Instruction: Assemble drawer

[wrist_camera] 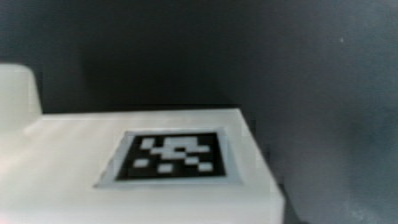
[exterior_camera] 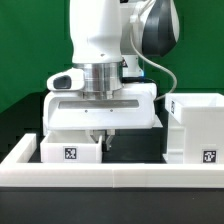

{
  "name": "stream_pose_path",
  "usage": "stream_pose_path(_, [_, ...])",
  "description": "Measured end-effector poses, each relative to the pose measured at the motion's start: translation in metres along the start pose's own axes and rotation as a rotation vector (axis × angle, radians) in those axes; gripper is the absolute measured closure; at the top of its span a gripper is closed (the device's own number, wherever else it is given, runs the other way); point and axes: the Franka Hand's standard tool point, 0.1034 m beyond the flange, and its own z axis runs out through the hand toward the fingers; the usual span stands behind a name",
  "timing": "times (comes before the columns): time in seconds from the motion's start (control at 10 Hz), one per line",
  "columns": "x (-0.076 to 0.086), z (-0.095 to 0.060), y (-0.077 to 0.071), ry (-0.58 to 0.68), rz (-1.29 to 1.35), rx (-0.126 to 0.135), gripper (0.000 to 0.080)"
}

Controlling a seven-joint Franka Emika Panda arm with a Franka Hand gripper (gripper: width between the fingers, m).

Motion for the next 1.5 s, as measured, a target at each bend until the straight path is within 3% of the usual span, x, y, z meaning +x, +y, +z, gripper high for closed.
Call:
stream_pose_path(0.5, [-0.002, -0.013, -0.006, 0.007, -0.257, 0.007, 0.0758])
stream_pose_path(0.9, [-0.005, -0.009, -0.004, -0.002, -0.411, 0.002, 0.0758])
stream_pose_path(1.1, [-0.005, -0.010, -0.003, 0.005, -0.637, -0.020, 0.0758])
stream_pose_path(1.5, [-0.012, -0.009, -0.011, -0.057, -1.015, -0.002, 0.0758])
